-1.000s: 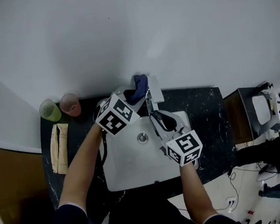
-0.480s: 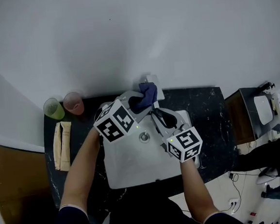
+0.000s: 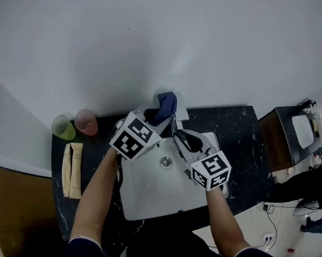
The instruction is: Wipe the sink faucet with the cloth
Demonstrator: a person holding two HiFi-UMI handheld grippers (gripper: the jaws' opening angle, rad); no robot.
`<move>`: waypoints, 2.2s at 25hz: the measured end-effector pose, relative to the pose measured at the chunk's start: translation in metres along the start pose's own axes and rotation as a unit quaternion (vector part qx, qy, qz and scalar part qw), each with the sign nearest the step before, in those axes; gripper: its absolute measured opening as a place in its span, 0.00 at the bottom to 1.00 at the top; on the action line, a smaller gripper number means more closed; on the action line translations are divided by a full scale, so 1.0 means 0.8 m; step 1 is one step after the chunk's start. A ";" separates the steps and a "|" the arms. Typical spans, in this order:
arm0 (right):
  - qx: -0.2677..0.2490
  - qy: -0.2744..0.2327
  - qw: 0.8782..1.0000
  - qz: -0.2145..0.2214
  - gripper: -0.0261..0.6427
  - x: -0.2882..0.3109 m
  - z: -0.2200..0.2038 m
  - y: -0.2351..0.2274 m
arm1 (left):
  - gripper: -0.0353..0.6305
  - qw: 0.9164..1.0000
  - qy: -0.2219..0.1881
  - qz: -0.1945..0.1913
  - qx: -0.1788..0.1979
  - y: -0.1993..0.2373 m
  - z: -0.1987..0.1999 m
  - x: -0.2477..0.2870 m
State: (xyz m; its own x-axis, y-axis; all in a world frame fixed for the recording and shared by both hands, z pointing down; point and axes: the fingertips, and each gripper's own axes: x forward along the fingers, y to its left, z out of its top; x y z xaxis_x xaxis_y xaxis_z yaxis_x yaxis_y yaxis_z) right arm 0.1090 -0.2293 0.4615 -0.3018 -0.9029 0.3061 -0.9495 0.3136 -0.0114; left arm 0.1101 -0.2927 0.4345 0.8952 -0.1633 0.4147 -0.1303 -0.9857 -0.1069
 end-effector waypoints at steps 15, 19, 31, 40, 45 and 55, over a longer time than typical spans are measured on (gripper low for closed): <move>-0.001 -0.002 1.000 0.008 0.13 0.000 0.001 0.000 | 0.17 0.991 0.086 0.032 -0.098 0.032 -0.085 0.049; -0.001 -0.003 1.000 0.009 0.13 -0.002 0.001 0.000 | 0.17 0.987 0.111 0.029 -0.114 0.031 -0.107 0.060; 0.003 -0.004 1.000 0.008 0.13 -0.001 0.002 -0.001 | 0.17 0.985 0.130 -0.007 -0.113 0.000 -0.116 0.059; -0.009 0.006 1.000 -0.001 0.12 0.000 0.001 -0.004 | 0.16 0.989 0.103 -0.051 -0.092 -0.042 -0.102 0.049; -0.013 0.007 0.999 -0.030 0.13 -0.016 0.004 -0.010 | 0.17 0.989 0.093 -0.075 -0.082 -0.068 -0.103 0.035; -0.004 0.013 0.997 -0.072 0.13 -0.067 -0.015 -0.019 | 0.17 0.987 0.090 -0.119 -0.057 -0.126 -0.102 0.002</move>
State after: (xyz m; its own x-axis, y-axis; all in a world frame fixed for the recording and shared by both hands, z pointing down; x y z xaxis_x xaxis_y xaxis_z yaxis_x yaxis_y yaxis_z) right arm 0.1402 -0.1822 0.4564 -0.1608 -0.9304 0.3294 -0.9820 0.1845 0.0417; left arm 0.0902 -0.1971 0.5198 0.8175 0.0787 0.5705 0.0187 -0.9937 0.1102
